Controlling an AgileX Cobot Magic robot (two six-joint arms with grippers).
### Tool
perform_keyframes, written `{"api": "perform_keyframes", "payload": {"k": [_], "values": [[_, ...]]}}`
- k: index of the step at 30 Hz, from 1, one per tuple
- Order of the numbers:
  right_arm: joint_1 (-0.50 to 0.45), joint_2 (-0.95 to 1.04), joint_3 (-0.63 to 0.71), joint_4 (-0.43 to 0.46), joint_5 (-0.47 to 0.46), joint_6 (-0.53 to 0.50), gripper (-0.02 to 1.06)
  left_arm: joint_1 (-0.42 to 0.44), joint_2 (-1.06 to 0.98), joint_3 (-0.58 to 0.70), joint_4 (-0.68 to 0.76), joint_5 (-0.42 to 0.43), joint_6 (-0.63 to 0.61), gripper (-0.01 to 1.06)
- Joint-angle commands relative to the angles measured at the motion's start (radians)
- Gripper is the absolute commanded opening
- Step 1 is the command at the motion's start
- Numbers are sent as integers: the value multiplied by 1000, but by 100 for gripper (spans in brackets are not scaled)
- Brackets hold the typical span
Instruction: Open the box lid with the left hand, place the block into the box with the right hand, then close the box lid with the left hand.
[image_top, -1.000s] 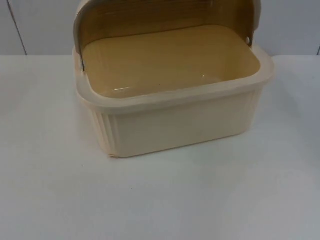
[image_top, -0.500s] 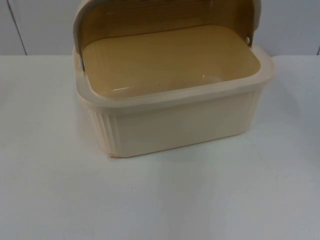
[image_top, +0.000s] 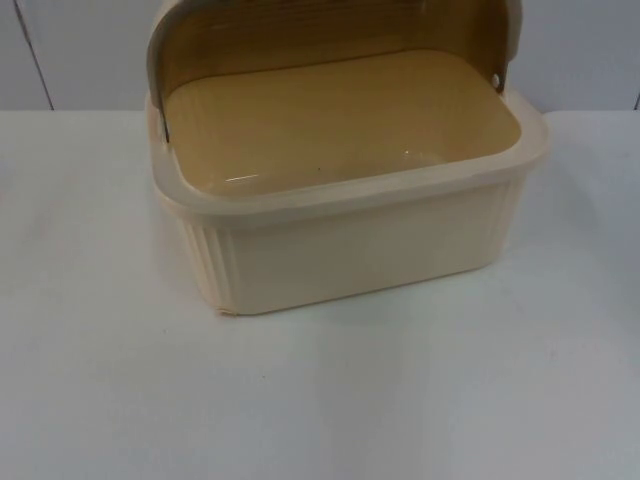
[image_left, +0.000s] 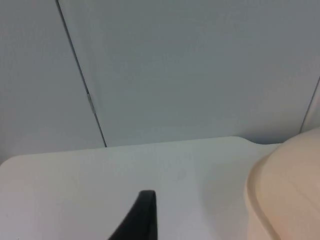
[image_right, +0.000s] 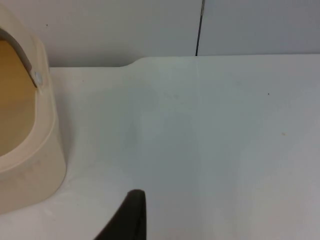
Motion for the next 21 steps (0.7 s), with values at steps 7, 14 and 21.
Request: {"api": "perform_keyframes", "payload": {"k": [7, 14, 21], "values": [[2, -2, -5, 1, 10, 3, 105, -1, -58, 5, -20, -24, -14, 102], [2, -2, -5, 1, 4, 3, 105, -1, -106, 5, -54, 19, -15, 102], [2, -2, -5, 1, 23, 4, 105, -1, -205, 5, -54, 45, -15, 102]]}}
